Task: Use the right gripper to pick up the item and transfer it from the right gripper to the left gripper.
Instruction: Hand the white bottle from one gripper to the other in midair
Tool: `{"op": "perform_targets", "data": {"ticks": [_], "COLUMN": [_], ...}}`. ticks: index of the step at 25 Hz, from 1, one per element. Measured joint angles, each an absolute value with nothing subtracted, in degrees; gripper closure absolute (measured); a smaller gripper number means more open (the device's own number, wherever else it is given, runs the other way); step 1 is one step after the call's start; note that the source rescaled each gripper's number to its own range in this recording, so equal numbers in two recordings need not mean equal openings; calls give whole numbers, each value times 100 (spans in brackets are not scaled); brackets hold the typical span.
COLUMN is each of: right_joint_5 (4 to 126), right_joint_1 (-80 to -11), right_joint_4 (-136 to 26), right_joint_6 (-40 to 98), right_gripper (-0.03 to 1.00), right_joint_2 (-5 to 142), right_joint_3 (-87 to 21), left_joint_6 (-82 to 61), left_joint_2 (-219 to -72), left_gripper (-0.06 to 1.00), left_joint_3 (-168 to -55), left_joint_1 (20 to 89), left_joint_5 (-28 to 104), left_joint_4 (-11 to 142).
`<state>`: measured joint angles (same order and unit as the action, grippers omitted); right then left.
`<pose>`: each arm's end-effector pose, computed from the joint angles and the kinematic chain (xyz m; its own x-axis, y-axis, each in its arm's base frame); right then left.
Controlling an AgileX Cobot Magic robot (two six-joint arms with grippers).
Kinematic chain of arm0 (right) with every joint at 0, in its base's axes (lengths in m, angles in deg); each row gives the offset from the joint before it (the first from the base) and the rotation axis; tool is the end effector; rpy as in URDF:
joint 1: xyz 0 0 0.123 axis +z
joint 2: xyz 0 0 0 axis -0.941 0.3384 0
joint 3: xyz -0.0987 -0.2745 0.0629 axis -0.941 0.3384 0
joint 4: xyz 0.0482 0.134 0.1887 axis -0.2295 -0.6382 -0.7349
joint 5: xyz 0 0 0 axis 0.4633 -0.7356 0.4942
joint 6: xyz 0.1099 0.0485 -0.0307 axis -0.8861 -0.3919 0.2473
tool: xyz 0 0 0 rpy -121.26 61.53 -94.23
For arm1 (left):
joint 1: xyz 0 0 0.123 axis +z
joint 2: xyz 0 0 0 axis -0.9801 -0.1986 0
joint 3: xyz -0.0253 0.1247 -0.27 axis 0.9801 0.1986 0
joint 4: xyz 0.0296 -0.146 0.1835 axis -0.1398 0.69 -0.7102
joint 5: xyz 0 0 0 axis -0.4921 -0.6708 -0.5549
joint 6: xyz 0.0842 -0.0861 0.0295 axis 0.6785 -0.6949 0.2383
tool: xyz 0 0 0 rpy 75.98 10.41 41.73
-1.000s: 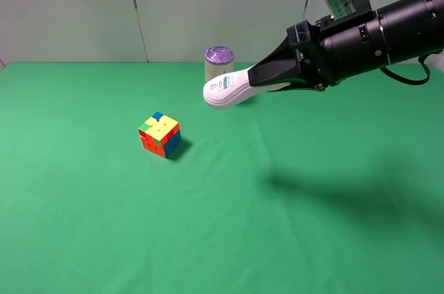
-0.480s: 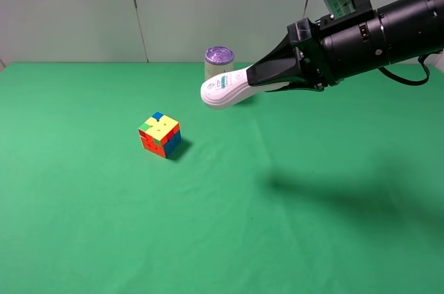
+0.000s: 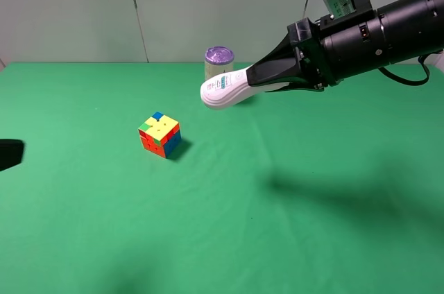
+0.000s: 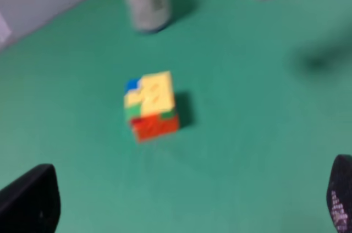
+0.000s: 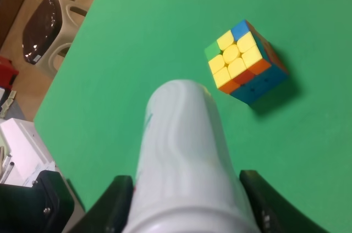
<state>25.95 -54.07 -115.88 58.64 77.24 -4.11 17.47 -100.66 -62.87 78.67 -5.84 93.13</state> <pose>0.2436 0.1606 0.2742 -0.7868 -0.1329 -0.6027 -0.5551 0.5794 0.5969 0.0800 -0.0603 0.2938 -0.2406 0.4560 -0.8568 0.6287 0.7458 0.2203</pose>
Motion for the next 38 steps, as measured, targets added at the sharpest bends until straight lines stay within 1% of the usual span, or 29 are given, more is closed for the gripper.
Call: {"op": "perform_targets", "data": {"ticks": [4,6,13,16,19,22,28,31,38], "right_joint_5": [2595,2595,2553,2493,2486,2486,2486,2486,2486], "right_joint_1": [-5407,-5407,-5407,-5407,-5407,-5407,-5407,-5407,-5407], "right_joint_4": [-11588,-11588,-11610,-11652,-11662,-11669,-11671,-11671,-11675], "right_joint_6": [5864,5864,5864,5864,5864,5864,5864,5864,5864], "right_gripper": [96,96,96,96,96,96,96,96,96], "right_joint_2": [7724,7724,7724,7724,7724,7724,7724,7724,7724], "right_joint_3": [-411,-411,-411,-411,-411,-411,-411,-411,-411], "left_joint_6": [3857,4558,6616,7274,7573,7695,7807,7830,7909], "left_joint_2": [-10880,-11323,-12810,-13345,-13798,-14147,-14905,-15302,-15985], "left_gripper": [-6,-6,-6,-6,-6,-6,-6,-6,-6], "left_joint_3": [-6308,-6308,-6308,-6350,-6599,-6979,-7703,-7953,-8541], "left_joint_1": [7616,7559,7551,7427,7015,6474,5592,5335,4973], "left_joint_5": [-421,-394,-552,-623,-511,-75,447,586,749], "left_joint_4": [10398,10843,12422,12975,13138,13135,12863,12739,12724]}}
